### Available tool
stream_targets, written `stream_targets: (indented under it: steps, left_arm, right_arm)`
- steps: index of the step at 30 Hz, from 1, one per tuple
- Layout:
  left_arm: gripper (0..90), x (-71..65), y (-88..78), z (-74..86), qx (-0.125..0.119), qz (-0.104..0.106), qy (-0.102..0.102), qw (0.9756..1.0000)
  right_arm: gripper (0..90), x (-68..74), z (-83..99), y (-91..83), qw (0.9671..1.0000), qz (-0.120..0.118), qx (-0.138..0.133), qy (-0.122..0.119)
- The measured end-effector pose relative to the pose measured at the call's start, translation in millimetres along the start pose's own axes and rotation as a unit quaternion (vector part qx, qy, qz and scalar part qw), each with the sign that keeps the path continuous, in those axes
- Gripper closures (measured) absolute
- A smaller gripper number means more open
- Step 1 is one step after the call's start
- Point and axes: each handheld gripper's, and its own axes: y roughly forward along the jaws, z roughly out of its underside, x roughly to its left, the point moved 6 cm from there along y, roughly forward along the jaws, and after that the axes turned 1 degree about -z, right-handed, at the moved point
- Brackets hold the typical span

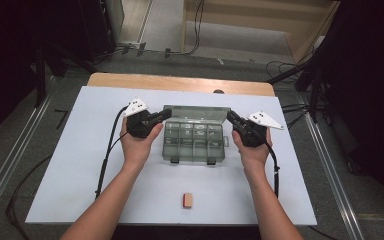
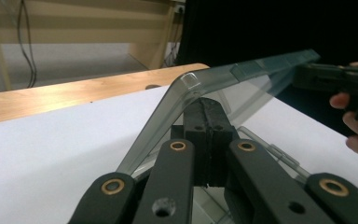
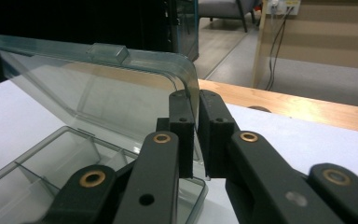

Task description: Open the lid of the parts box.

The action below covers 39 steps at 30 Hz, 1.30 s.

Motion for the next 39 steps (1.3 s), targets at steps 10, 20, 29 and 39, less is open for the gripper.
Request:
stream_targets:
  steps: [10,20,29,39]
  left_arm:
    - [55.2,0.6,-13.0,4.1,-0.007,-0.008,0.025,0.9996]
    - [1.2,14.9,-2.5,2.7,0.003,-0.032,-0.003,0.9995]
    - [41.5,31.7,21.3,9.8,0.044,-0.081,-0.004,0.9957]
    - [72.4,42.7,32.7,14.7,0.058,-0.101,-0.017,0.9931]
  right_arm:
    - [84.8,-3.0,-6.8,5.4,0.9997,0.004,0.017,0.019]
    - [84.9,-8.4,-12.1,14.4,0.9991,0.001,0.020,0.038]
    - [85.4,-12.4,-16.3,23.0,0.9987,0.004,0.022,0.046]
    - [85.4,-16.0,-19.7,29.3,0.9977,0.002,0.030,0.061]
